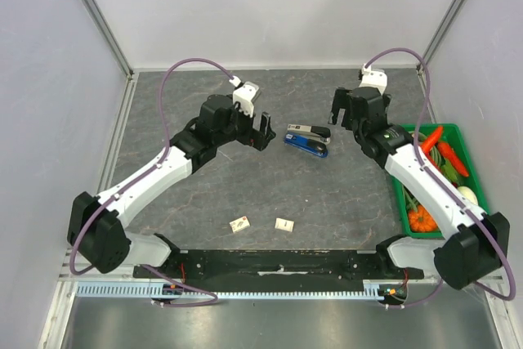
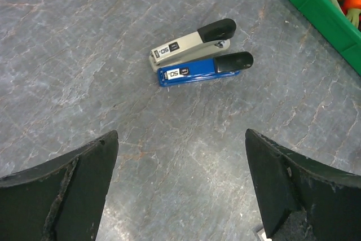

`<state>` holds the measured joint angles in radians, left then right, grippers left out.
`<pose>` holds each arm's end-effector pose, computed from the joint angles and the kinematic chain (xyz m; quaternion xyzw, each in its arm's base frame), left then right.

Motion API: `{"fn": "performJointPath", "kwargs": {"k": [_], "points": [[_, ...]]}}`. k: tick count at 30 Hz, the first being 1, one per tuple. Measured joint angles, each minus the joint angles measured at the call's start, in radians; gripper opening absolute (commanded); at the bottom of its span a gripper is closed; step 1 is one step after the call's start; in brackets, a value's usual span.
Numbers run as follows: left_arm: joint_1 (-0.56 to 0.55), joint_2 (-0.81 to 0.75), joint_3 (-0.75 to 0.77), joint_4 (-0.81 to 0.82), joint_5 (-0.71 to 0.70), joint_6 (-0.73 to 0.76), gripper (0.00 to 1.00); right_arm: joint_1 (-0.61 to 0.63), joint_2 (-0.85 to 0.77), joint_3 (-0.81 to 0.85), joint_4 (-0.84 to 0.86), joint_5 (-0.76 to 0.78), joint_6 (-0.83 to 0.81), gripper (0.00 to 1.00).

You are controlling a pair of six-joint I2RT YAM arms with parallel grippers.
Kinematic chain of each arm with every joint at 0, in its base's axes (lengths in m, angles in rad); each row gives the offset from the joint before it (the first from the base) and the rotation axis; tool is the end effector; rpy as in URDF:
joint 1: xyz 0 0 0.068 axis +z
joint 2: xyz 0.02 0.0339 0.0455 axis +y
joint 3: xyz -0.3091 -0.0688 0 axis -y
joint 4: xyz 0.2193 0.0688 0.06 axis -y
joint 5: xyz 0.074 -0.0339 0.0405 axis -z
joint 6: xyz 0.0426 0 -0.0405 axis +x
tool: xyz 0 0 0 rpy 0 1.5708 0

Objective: Unload the staples from the stapler

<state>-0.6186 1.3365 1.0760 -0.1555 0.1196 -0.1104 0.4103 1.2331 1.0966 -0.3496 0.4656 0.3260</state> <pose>0.2268 -0.1677 0.3687 0.2418 0.8013 -0.2410 0.4912 0.2296 0.0790 0.3824 0.0839 0.8377 -0.0036 0.5397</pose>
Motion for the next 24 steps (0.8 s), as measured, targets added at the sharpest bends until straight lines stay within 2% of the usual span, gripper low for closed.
{"fn": "performJointPath", "kwargs": {"k": [9,13,15,18,21,23,24], "points": [[-0.006,0.193,0.104,0.031,0.065,0.000,0.94,0.000,0.094,-0.006,-0.051,-0.072,0.018,0.98],[-0.006,0.322,0.205,0.034,0.070,0.000,0.85,0.000,0.106,-0.045,-0.051,-0.103,0.039,0.97],[-0.006,0.391,0.272,0.035,0.070,0.000,0.81,0.000,0.114,-0.081,-0.048,-0.126,0.055,0.91],[-0.006,0.476,0.352,0.043,0.071,-0.002,0.68,0.000,0.127,-0.140,-0.039,-0.170,0.084,0.69],[-0.006,0.569,0.442,0.053,0.071,-0.009,0.46,0.000,0.146,-0.204,-0.017,-0.241,0.132,0.29],[-0.006,0.619,0.489,0.056,0.071,-0.019,0.26,0.000,0.158,-0.229,-0.002,-0.280,0.142,0.04],[-0.006,0.646,0.515,0.056,0.071,-0.023,0.18,0.000,0.163,-0.246,0.010,-0.304,0.161,0.00]]}}
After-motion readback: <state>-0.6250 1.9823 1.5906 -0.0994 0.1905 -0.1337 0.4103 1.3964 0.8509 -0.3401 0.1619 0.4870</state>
